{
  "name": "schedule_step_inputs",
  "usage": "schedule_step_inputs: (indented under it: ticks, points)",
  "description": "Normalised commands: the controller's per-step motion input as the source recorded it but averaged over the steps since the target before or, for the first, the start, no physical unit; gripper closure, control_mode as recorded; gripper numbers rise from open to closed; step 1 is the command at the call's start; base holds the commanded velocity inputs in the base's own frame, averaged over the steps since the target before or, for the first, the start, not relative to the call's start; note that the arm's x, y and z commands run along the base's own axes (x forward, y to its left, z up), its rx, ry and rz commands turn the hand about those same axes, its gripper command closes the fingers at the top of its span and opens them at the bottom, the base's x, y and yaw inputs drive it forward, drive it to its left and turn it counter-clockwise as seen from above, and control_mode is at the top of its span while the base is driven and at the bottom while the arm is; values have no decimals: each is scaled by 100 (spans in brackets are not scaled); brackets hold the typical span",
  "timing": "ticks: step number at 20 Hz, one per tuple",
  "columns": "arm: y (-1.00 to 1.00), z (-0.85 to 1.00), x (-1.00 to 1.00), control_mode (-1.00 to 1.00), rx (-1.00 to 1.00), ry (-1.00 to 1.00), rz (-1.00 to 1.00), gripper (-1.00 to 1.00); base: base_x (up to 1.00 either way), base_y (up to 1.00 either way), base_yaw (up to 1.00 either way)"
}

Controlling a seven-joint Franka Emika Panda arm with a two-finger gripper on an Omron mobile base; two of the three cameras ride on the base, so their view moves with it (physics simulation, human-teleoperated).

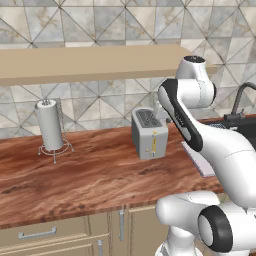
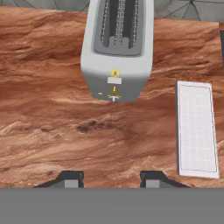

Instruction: The ice cube tray has been filled with water. Take the tray and place it in the freezer to make ice. Close the freezer door after placing the tray.

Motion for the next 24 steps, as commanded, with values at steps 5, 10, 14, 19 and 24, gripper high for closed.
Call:
schedule_step_inputs:
  ticks: [5, 10, 14, 19, 24]
  points:
    - [-7, -3, -22, -100, 0, -13, 0, -100, 0, 0, 0]
    - [-30, -12, -63, -100, 0, -23, 0, -100, 0, 0, 0]
    - [-33, -18, -55, -100, 0, -16, 0, -100, 0, 0, 0]
    - [-38, -20, -22, -100, -3, -1, 0, -100, 0, 0, 0]
    - [-42, -25, -9, -100, -2, 0, 0, -100, 0, 0, 0]
